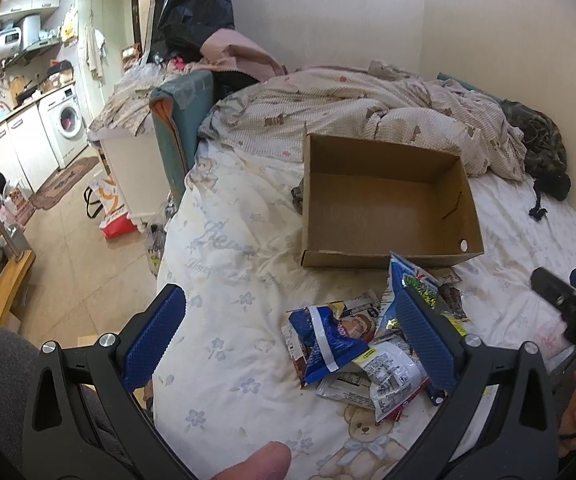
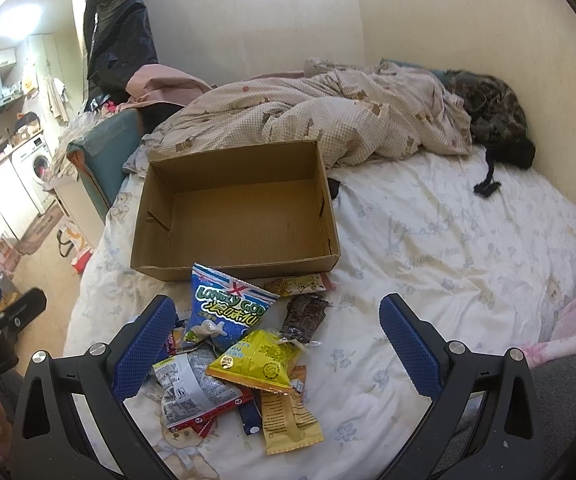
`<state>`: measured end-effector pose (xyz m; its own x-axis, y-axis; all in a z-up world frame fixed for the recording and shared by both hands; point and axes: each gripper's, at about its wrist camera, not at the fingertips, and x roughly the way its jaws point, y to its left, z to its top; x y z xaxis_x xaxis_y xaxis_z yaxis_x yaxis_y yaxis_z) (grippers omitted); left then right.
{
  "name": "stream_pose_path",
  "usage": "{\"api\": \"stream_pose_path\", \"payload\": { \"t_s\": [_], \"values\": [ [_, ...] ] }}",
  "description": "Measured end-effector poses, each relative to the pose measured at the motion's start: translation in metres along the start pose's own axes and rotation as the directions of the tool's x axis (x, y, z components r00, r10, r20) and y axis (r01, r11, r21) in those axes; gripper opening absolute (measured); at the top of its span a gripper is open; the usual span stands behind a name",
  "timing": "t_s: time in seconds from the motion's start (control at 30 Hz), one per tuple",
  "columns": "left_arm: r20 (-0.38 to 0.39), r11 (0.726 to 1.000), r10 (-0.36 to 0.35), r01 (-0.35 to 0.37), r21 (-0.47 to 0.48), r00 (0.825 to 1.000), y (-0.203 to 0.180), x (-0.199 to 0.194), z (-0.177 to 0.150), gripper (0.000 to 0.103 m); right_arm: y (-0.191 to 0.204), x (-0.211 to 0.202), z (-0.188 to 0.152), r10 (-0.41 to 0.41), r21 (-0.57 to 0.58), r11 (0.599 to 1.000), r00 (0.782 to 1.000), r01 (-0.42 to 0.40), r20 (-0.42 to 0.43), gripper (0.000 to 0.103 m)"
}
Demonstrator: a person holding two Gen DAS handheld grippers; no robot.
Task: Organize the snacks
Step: 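Grasp the white-and-red chip bag with the left gripper while the right gripper approaches the blue Lonely God bag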
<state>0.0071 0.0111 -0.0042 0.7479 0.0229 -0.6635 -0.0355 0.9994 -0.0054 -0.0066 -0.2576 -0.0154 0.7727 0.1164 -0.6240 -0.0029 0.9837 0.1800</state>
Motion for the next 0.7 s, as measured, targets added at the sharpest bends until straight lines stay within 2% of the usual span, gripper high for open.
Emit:
{"api": "stream_pose_path", "payload": {
  "t_s": [0.1,0.17,0.4,0.5,0.57,0.7],
  "values": [
    [-0.067,1.0,-0.012,0.011,-0.01,0.998,0.001,0.012,0.002,0.103,-0.014,0.01,0.009,0.013,0.033,0.999,0.998,-0.011,-0.055,0.103],
    [-0.143,0.999,-0.041,0.037,-0.025,0.989,-0.001,0.023,0.003,0.103,-0.022,0.02,0.014,0.015,0.046,0.999,0.995,-0.011,-0.1,0.103],
    [-0.28,0.999,-0.044,0.045,-0.004,0.959,-0.018,0.053,0.01,0.103,-0.049,0.069,0.017,0.077,0.145,0.989,0.956,-0.037,-0.282,0.103],
    [-0.358,0.998,-0.06,0.054,-0.026,0.932,-0.022,0.068,0.01,0.103,-0.061,0.087,0.006,0.137,0.249,0.967,0.932,-0.053,-0.335,0.103],
    [-0.403,0.997,-0.074,0.057,-0.053,0.912,-0.024,0.078,0.009,0.103,-0.067,0.095,0.001,0.149,0.301,0.953,0.92,-0.036,-0.362,0.103],
    [-0.499,0.991,-0.101,0.04,-0.131,0.861,-0.028,0.102,-0.005,0.103,-0.068,0.101,-0.003,0.137,0.298,0.954,0.912,-0.017,-0.386,0.103]
  ]
}}
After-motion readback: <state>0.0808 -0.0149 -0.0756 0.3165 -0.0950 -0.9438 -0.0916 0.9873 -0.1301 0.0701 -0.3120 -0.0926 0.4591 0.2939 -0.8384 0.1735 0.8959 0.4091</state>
